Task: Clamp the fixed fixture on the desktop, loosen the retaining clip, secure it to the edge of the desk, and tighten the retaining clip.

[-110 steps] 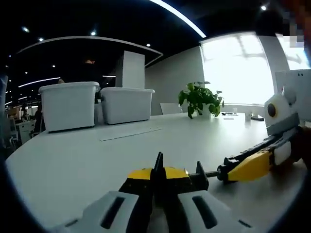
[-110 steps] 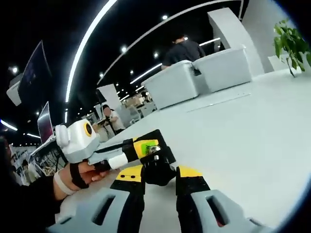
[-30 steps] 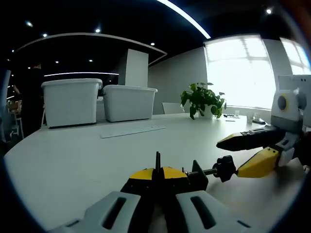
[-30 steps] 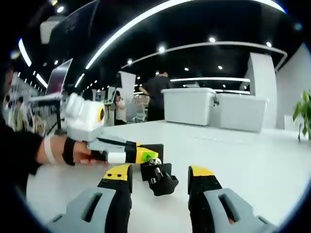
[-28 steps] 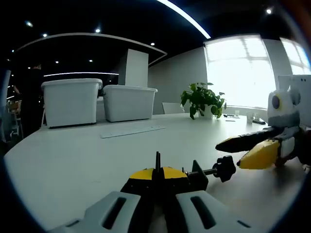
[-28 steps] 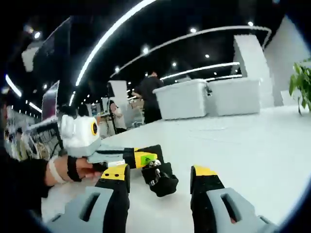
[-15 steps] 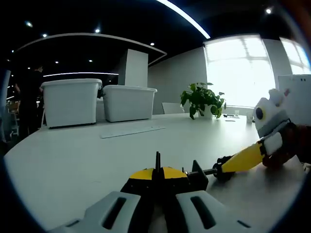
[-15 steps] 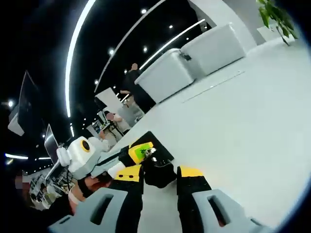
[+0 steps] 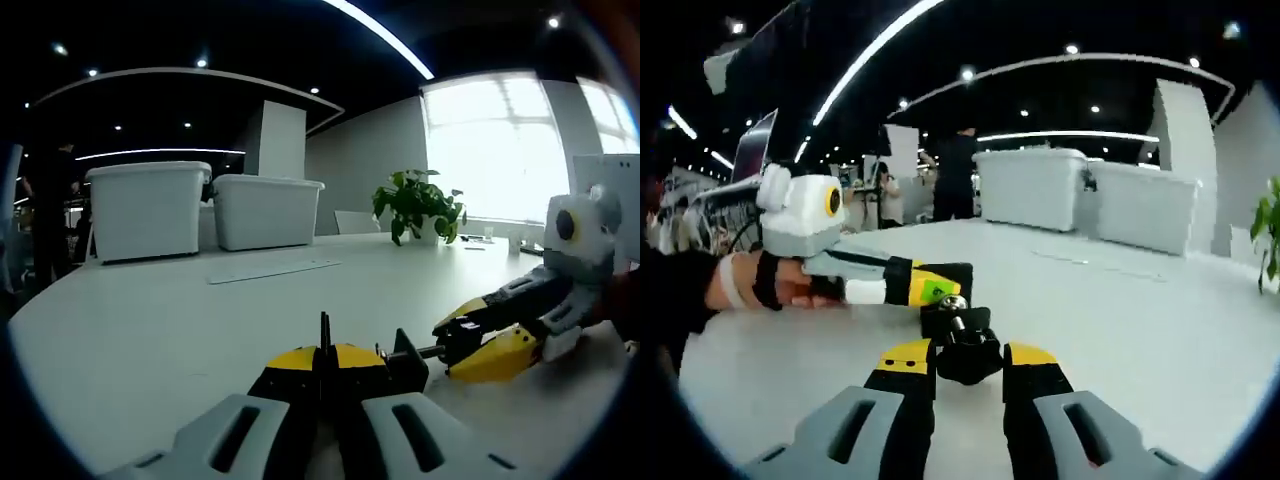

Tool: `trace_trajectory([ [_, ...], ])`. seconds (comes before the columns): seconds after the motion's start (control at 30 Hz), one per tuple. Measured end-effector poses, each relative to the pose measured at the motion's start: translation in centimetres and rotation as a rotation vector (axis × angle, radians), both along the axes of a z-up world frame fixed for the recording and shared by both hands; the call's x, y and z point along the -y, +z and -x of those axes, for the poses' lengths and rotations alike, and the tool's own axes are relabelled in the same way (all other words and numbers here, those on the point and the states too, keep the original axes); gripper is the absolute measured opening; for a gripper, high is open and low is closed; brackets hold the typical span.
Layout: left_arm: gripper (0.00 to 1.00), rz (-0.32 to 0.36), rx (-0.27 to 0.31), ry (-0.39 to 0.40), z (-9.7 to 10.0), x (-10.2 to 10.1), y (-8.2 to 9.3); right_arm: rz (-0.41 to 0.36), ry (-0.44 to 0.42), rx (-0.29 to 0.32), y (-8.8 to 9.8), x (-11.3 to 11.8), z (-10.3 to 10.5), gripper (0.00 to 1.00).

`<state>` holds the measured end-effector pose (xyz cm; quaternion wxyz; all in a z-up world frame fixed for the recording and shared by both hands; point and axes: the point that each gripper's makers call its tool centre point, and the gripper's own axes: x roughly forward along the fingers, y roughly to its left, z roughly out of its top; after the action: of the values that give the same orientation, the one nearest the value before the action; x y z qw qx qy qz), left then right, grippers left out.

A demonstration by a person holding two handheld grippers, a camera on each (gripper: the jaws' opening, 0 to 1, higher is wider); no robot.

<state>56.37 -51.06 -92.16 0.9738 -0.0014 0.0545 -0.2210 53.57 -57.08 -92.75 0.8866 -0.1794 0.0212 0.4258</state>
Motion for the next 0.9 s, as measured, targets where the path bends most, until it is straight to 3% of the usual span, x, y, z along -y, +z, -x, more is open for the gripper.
trace_trajectory([
  [0.1, 0.04, -0.001, 0.000, 0.001, 0.0, 0.0, 0.0, 0.127, 0.030, 0.157, 0.3, -0.5, 0.5, 0.25],
  [0.23, 0.04, -0.001, 0.000, 0.003, 0.0, 0.0, 0.0, 0.178, 0.050, 0.249, 0.5, -0.8, 1.3, 0.24],
  [0.4, 0.04, -0.004, 0.001, 0.003, -0.1, 0.0, 0.0, 0.171, 0.059, 0.250, 0.9, -0.8, 2.1, 0.26],
  [0.47, 0.04, -0.003, 0.000, 0.002, -0.1, 0.0, 0.0, 0.146, 0.086, 0.180, 0.6, -0.6, 2.3, 0.26],
  [0.5, 0.04, -0.003, 0.000, 0.002, -0.1, 0.0, 0.0, 0.102, 0.067, 0.100, 0.5, -0.3, 2.3, 0.27],
  [0.6, 0.04, -0.003, 0.001, 0.002, -0.1, 0.0, 0.0, -0.239, 0.022, -0.302, 1.1, -0.2, 2.9, 0.44],
  [0.67, 0.04, -0.005, 0.003, 0.002, -0.1, 0.0, 0.0, -0.370, 0.001, -0.498, 1.0, 0.0, 2.9, 0.47],
  [0.73, 0.04, -0.006, 0.003, 0.003, -0.1, 0.0, 0.0, -0.414, -0.026, -0.579, 0.5, 0.3, 1.7, 0.40],
  [0.8, 0.04, -0.008, 0.005, 0.004, -0.1, 0.0, 0.0, -0.452, -0.050, -0.590, 0.5, 0.7, 0.6, 0.28],
  [0.83, 0.04, -0.009, 0.005, 0.003, -0.1, 0.0, 0.0, -0.471, -0.073, -0.613, 0.4, 0.9, -0.7, 0.27],
  [0.9, 0.04, -0.010, 0.007, 0.004, -0.1, 0.1, 0.0, -0.510, -0.054, -0.680, 0.3, 0.6, -0.7, 0.26],
])
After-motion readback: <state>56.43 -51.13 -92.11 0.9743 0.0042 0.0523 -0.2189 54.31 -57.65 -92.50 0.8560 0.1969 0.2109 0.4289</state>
